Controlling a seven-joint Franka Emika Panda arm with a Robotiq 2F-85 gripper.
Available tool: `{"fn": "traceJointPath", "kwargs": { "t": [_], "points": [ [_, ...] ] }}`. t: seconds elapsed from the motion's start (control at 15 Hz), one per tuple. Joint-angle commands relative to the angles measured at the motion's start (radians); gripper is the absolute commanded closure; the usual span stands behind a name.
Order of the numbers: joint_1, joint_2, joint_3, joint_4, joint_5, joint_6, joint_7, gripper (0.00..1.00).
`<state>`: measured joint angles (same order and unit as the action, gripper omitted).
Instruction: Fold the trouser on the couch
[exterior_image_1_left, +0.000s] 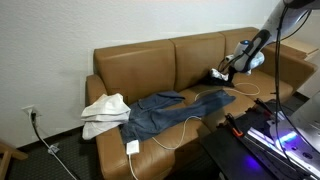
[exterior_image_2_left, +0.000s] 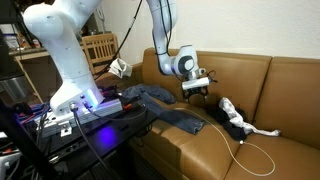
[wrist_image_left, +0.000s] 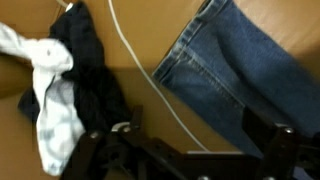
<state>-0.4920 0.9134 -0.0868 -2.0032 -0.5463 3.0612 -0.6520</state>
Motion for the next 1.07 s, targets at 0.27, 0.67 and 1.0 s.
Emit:
{"fn": "traceJointPath", "kwargs": {
  "t": [0.27, 0.67, 1.0],
  "points": [
    [-0.382, 0.351, 0.140, 0.253, 0.149, -0.063, -0.221, 0.00],
    [-0.757, 0.578, 0.428, 0.497, 0.258, -0.291, -0.549, 0.00],
    [-0.850, 0.559, 0.512, 0.480, 0.461, -0.354, -0.855, 0.00]
  ]
}}
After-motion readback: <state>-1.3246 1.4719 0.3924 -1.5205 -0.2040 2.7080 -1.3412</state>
